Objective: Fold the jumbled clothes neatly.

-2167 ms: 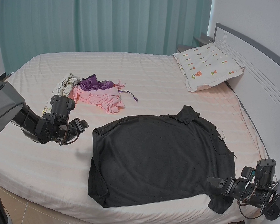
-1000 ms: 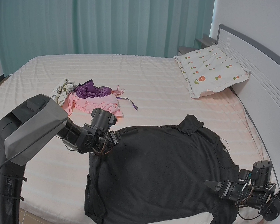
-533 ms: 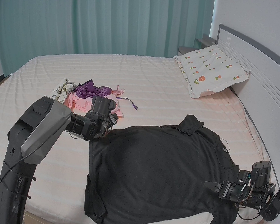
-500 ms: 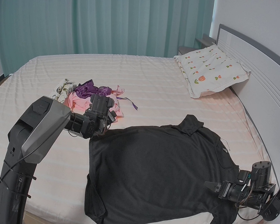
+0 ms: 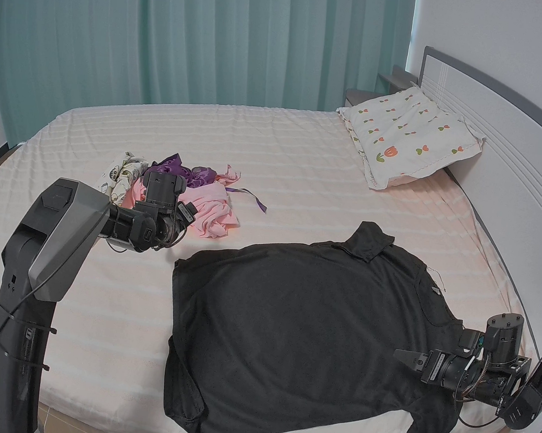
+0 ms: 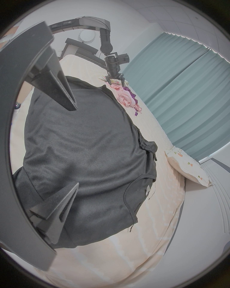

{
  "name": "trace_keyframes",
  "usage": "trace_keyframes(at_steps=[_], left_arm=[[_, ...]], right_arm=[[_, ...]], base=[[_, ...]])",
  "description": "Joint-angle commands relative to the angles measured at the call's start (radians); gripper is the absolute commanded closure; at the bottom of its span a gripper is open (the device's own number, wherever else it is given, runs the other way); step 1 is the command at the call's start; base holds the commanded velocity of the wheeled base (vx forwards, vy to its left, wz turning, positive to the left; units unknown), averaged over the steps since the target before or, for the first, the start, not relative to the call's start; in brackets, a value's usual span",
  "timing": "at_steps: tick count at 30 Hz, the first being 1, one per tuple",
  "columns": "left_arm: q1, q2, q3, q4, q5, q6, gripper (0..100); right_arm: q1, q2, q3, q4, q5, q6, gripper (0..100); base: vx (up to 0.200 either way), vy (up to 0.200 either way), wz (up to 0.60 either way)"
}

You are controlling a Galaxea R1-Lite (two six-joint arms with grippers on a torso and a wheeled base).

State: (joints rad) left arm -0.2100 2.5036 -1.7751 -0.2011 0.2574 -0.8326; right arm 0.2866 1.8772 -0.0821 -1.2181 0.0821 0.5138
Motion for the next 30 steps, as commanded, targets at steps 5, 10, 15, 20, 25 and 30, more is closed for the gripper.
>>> trace_keyframes(at_steps=[5, 10, 15, 20, 25, 30], left_arm=[[-0.009, -0.085, 0.200, -0.004, -0.096, 0.115, 0], [-0.012, -0.095, 0.261, -0.017, -0.124, 0.158, 0], [-0.011, -0.127, 0.299, -0.023, -0.179, 0.179, 0], [-0.012, -0.150, 0.344, -0.081, -0.207, 0.225, 0], [-0.014, -0.154, 0.404, -0.133, -0.208, 0.303, 0], [-0.032, -0.146, 0.464, -0.185, -0.207, 0.383, 0]], right_arm=[[0.002, 0.089, 0.044, -0.120, -0.004, -0.008, 0], [0.002, 0.120, 0.064, -0.182, -0.007, -0.009, 0], [0.002, 0.141, 0.081, -0.232, -0.005, -0.009, 0], [0.003, 0.143, 0.082, -0.233, -0.005, -0.009, 0], [0.003, 0.141, 0.082, -0.233, -0.005, -0.009, 0], [0.005, 0.141, 0.082, -0.232, -0.005, -0.008, 0]], base=[[0.000, 0.000, 0.00], [0.000, 0.000, 0.00], [0.000, 0.000, 0.00], [0.000, 0.000, 0.00], [0.000, 0.000, 0.00], [0.000, 0.000, 0.00]])
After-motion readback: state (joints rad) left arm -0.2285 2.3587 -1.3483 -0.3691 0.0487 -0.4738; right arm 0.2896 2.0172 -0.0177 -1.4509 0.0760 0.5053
